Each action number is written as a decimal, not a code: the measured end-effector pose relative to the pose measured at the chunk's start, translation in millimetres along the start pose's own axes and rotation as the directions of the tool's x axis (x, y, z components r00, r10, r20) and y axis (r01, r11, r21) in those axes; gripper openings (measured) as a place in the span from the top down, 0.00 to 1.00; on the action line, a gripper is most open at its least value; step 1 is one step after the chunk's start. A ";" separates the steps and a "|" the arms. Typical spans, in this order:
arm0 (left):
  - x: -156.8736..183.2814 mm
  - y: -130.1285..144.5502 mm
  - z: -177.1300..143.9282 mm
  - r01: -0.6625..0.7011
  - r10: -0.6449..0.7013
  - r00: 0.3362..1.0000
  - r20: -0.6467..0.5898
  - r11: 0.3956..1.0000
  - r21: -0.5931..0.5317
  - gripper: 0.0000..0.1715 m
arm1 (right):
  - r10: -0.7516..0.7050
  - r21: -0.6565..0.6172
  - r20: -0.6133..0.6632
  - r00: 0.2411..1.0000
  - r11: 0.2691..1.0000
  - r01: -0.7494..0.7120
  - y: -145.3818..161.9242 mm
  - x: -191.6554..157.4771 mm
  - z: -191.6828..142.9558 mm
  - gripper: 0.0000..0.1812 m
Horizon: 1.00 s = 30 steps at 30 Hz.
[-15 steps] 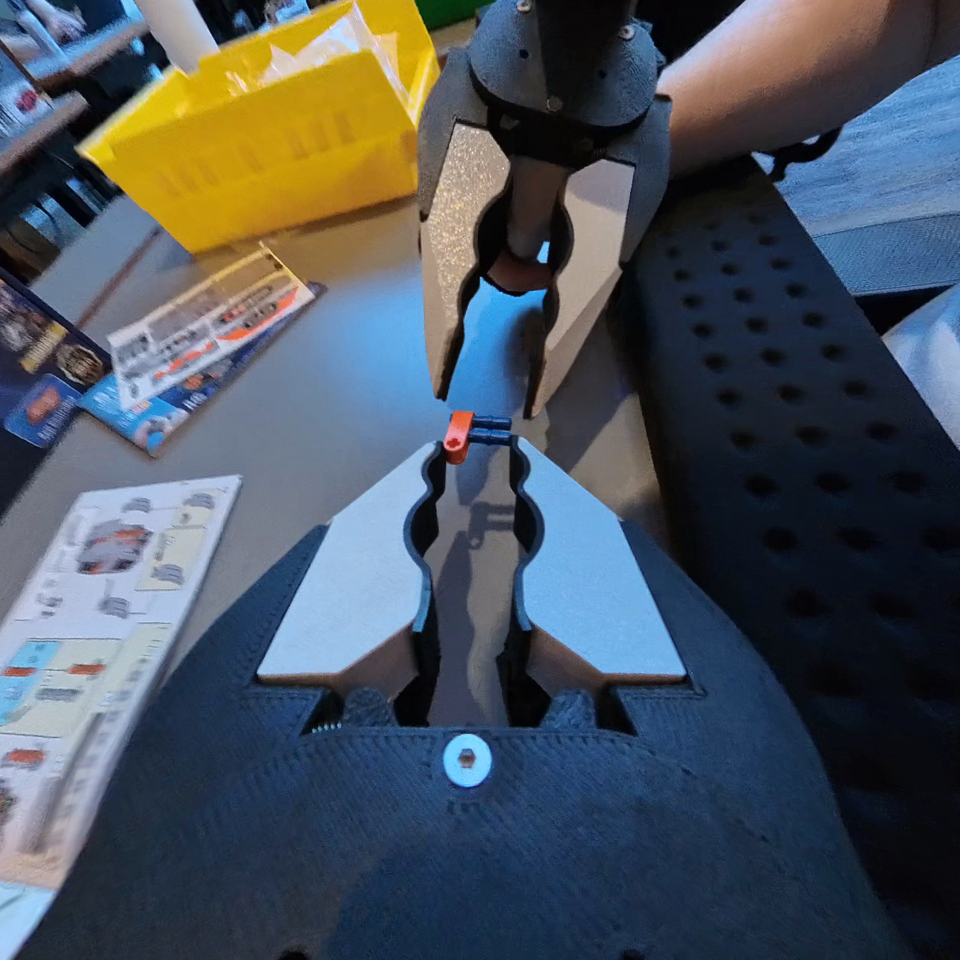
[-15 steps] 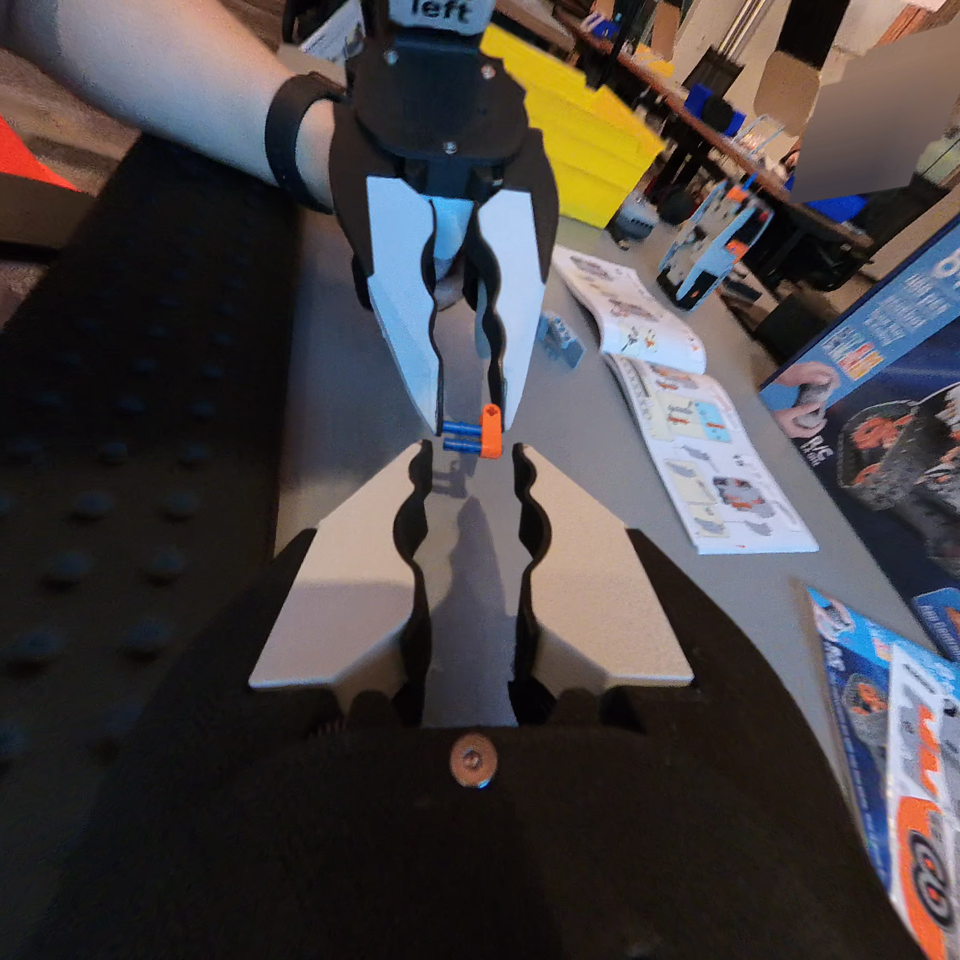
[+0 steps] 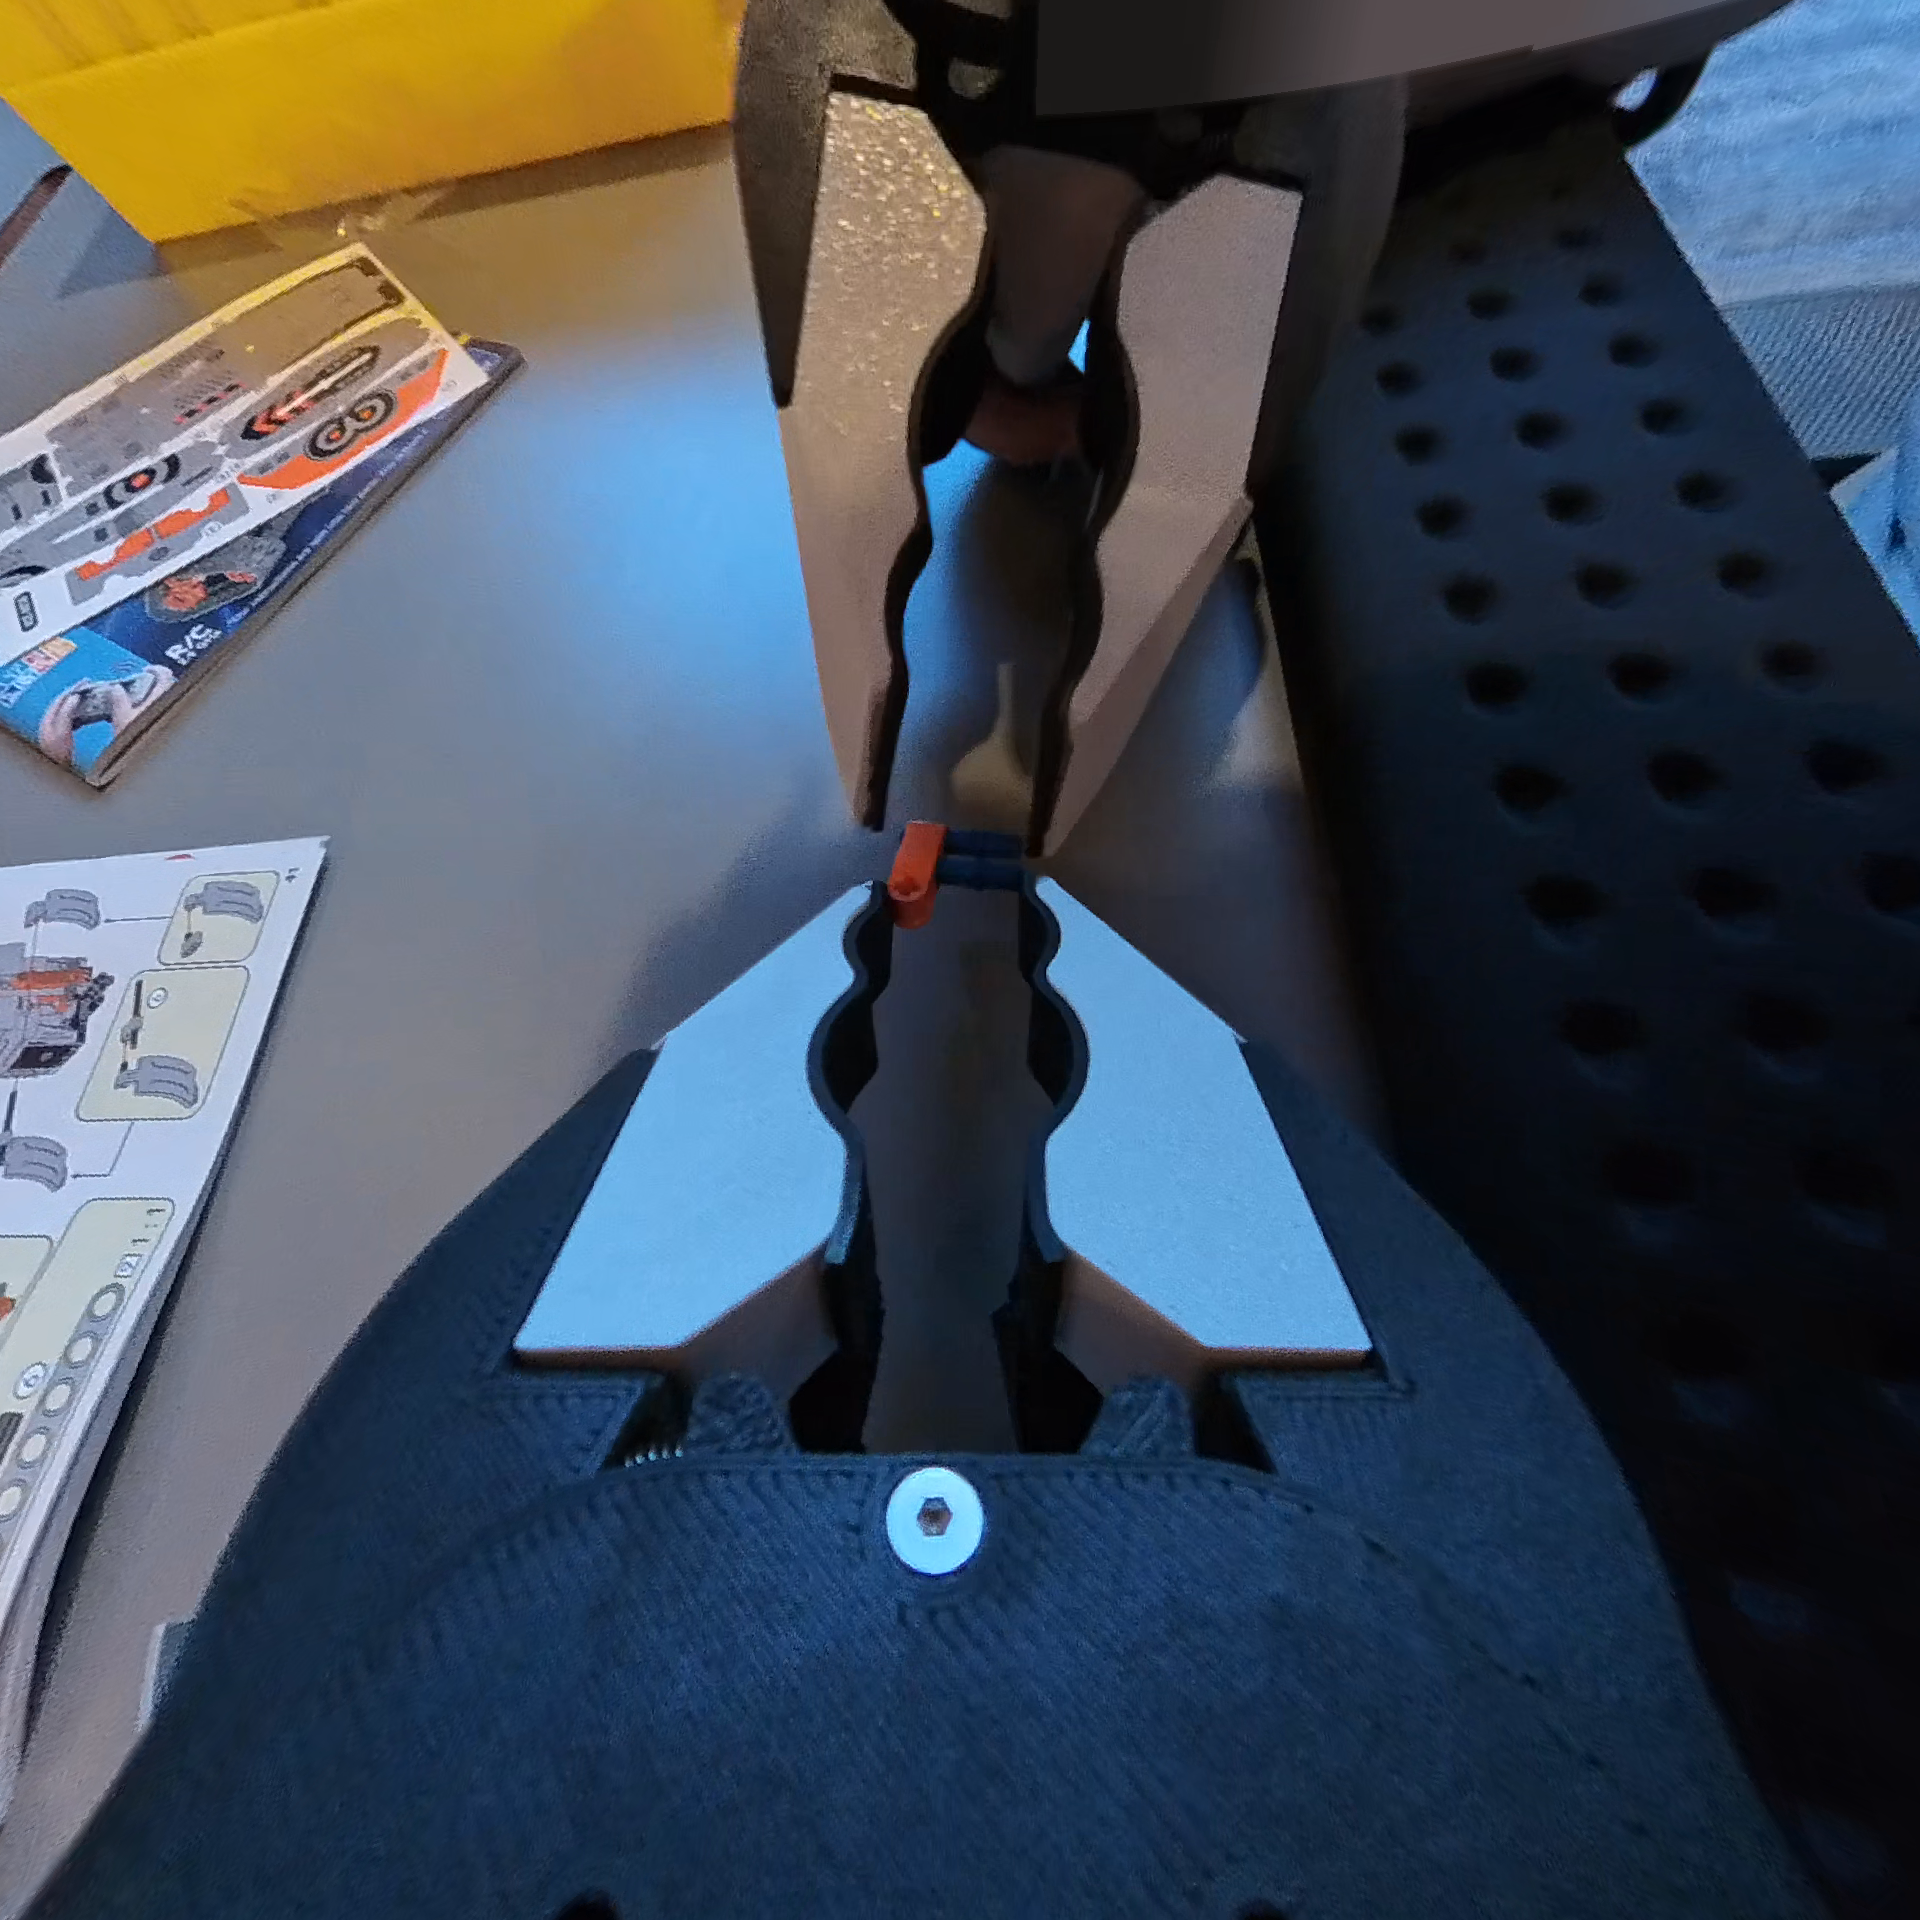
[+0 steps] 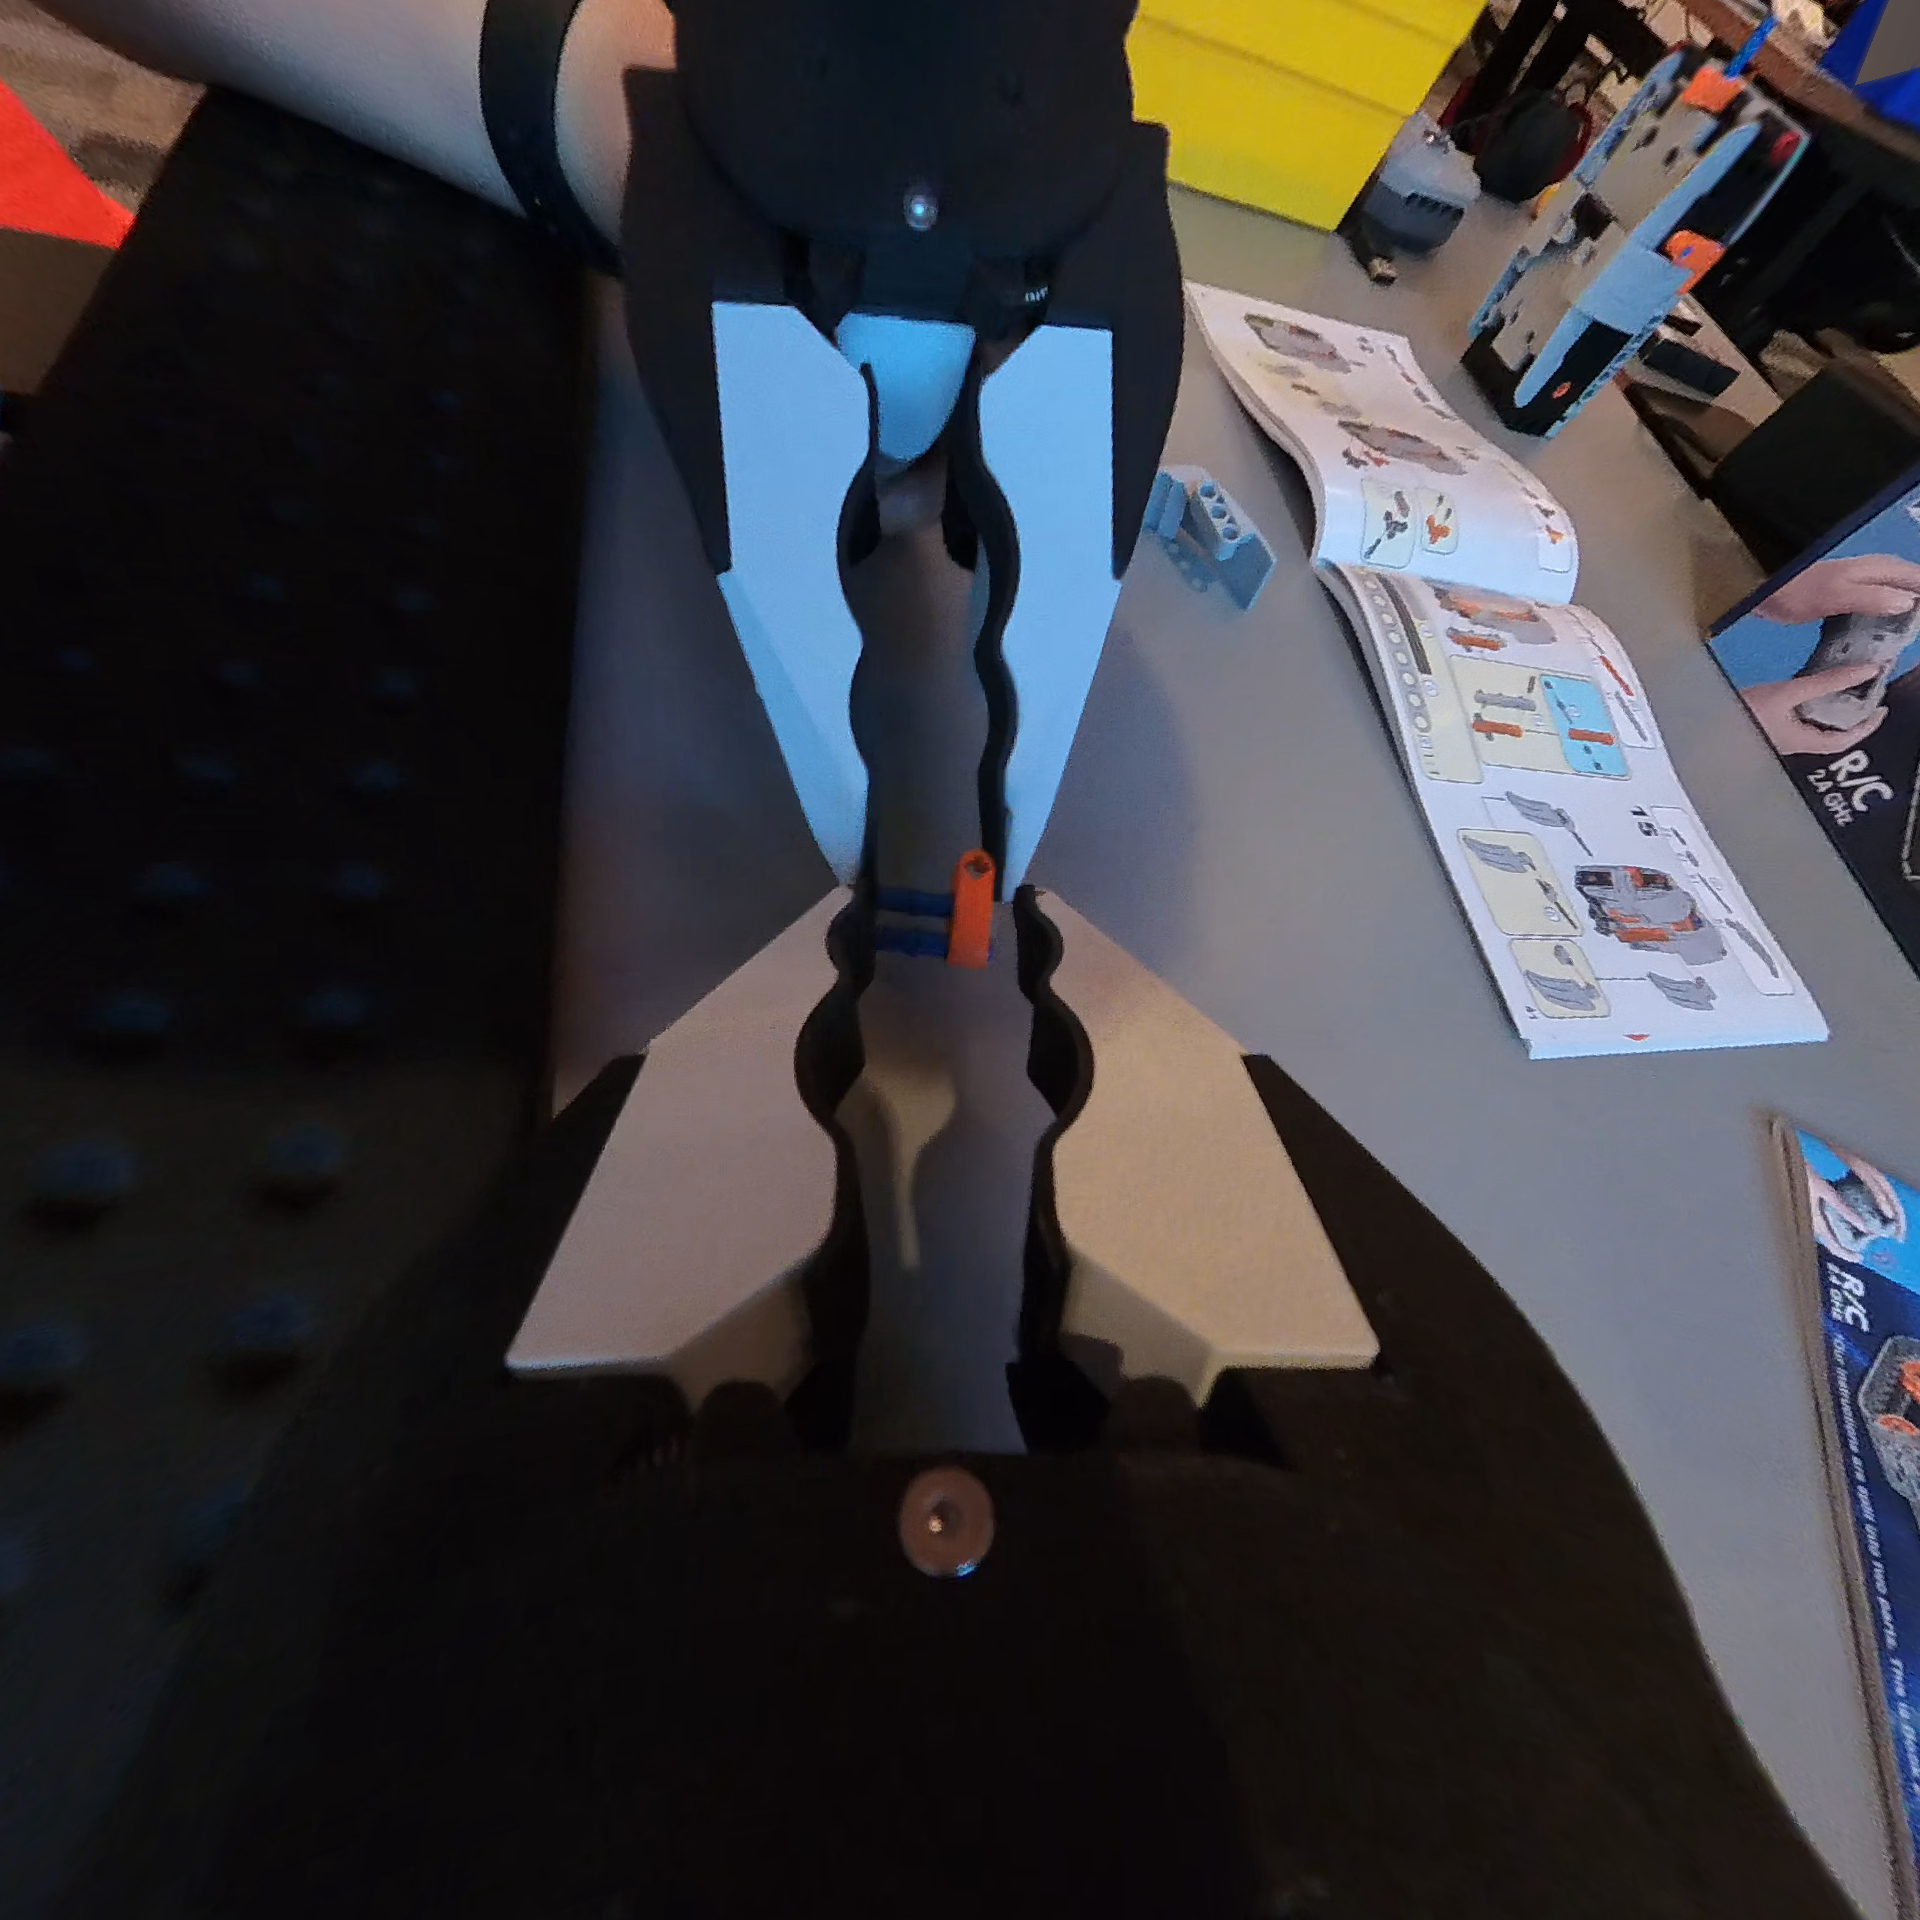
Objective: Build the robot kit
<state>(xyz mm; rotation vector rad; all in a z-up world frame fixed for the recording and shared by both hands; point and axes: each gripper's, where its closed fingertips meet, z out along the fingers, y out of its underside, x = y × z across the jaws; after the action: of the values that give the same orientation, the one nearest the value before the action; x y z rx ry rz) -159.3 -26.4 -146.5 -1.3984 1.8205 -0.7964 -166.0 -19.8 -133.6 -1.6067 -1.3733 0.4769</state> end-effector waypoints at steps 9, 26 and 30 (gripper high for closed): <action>3.6 5.1 2.7 -0.034 0.034 0.999 0.000 0.999 -0.038 0.87 | -0.060 -0.101 0.039 0.997 0.993 0.064 13.9 -10.3 6.5 0.86; 4.4 -7.2 -3.4 -0.014 0.015 1.000 -0.016 0.999 0.049 0.87 | -0.069 -0.056 0.045 0.997 0.996 0.071 8.0 -8.0 4.8 0.84; 3.4 -9.1 -3.8 -0.019 0.019 1.000 -0.008 0.998 0.061 0.87 | -0.051 -0.020 0.045 0.998 0.998 0.052 3.1 -6.0 2.4 0.87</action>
<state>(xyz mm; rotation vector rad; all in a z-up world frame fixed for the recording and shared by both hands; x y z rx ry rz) -158.0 -31.5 -137.5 -1.3394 1.7985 -0.8420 -167.9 -24.2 -138.9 -1.5820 -1.4533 0.4713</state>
